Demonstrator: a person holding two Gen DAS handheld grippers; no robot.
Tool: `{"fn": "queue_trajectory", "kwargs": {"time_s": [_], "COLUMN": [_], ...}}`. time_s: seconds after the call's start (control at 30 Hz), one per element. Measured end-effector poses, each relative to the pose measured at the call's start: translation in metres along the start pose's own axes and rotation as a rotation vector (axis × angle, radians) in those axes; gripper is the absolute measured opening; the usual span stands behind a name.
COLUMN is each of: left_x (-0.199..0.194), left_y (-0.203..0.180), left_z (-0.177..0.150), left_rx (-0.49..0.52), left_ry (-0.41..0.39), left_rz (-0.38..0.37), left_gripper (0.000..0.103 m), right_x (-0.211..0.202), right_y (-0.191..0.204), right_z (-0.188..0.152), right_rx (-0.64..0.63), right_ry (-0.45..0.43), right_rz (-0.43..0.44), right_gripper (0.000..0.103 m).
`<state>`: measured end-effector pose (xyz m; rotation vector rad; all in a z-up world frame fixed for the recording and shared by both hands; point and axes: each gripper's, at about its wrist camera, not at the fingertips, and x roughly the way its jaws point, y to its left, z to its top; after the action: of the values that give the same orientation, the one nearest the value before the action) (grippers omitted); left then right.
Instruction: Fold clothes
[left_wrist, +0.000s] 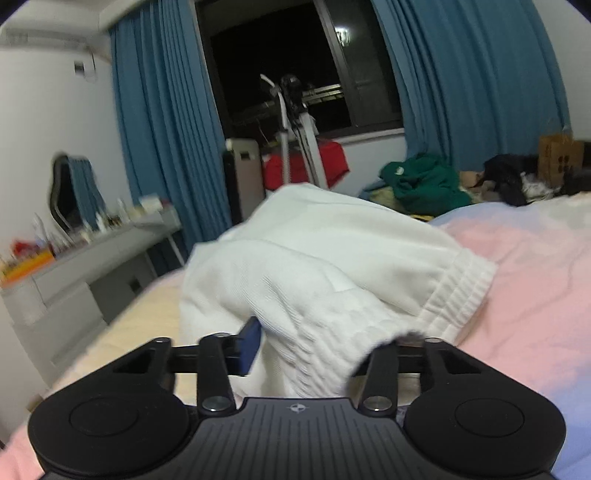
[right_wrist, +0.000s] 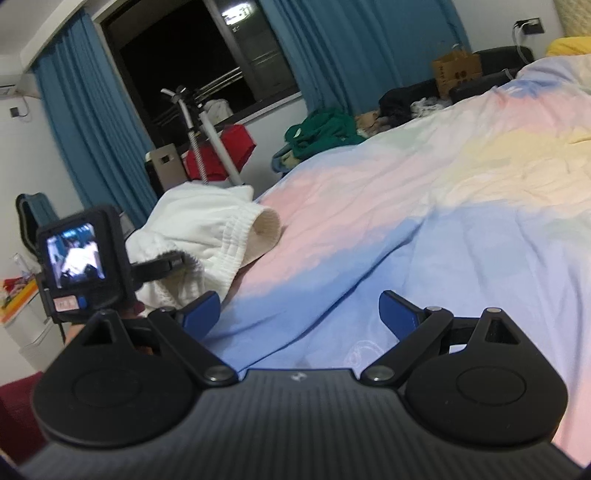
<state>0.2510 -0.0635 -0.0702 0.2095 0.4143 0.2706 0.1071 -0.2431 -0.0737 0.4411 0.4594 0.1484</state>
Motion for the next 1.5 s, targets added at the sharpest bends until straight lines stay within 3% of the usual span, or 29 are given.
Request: {"fn": "queue_trajectory", "kwargs": {"time_s": [0.03, 0.1, 0.33, 0.67, 0.7, 1.0, 1.13, 1.2, 1.33, 1.43, 1.5], "left_x": [-0.003, -0.009, -0.06, -0.138, -0.146, -0.105, -0.091, -0.085, -0.079, -0.074, -0.071], "left_y": [0.007, 0.018, 0.099, 0.226, 0.239, 0.318, 0.33, 0.333, 0.336, 0.335, 0.336], "left_z": [0.001, 0.005, 0.009, 0.007, 0.007, -0.019, -0.029, -0.032, -0.037, -0.039, -0.041], "left_rx": [0.0, 0.019, -0.123, -0.312, -0.331, -0.459, -0.472, -0.478, -0.5, -0.494, -0.494], "left_ry": [0.005, -0.007, -0.069, -0.109, -0.113, 0.017, 0.03, 0.044, 0.07, 0.09, 0.099], "left_rz": [-0.017, -0.022, -0.071, -0.143, -0.15, -0.098, -0.089, -0.083, -0.077, -0.053, -0.041], "left_gripper": [0.026, 0.018, 0.015, 0.011, 0.01, 0.01, 0.01, 0.01, 0.011, 0.011, 0.011], "right_x": [0.002, 0.001, 0.001, -0.029, -0.03, -0.028, -0.012, 0.001, 0.032, 0.059, 0.081], "right_y": [-0.001, -0.004, 0.003, 0.025, 0.03, 0.074, 0.089, 0.096, 0.11, 0.121, 0.127], "right_z": [0.0, 0.0, -0.001, -0.001, -0.002, -0.025, -0.035, -0.039, -0.05, -0.054, -0.057], "right_rx": [0.003, 0.027, -0.008, -0.092, -0.112, -0.312, -0.409, -0.42, -0.446, -0.465, -0.506], "right_ry": [0.006, 0.001, -0.035, -0.161, -0.161, -0.053, 0.023, 0.082, 0.137, 0.127, 0.15], "right_rz": [0.01, 0.025, 0.049, 0.116, 0.119, 0.194, 0.17, 0.205, 0.188, 0.195, 0.175], "right_gripper": [0.094, 0.094, 0.094, 0.095, 0.1, 0.103, 0.103, 0.103, 0.103, 0.099, 0.085]}}
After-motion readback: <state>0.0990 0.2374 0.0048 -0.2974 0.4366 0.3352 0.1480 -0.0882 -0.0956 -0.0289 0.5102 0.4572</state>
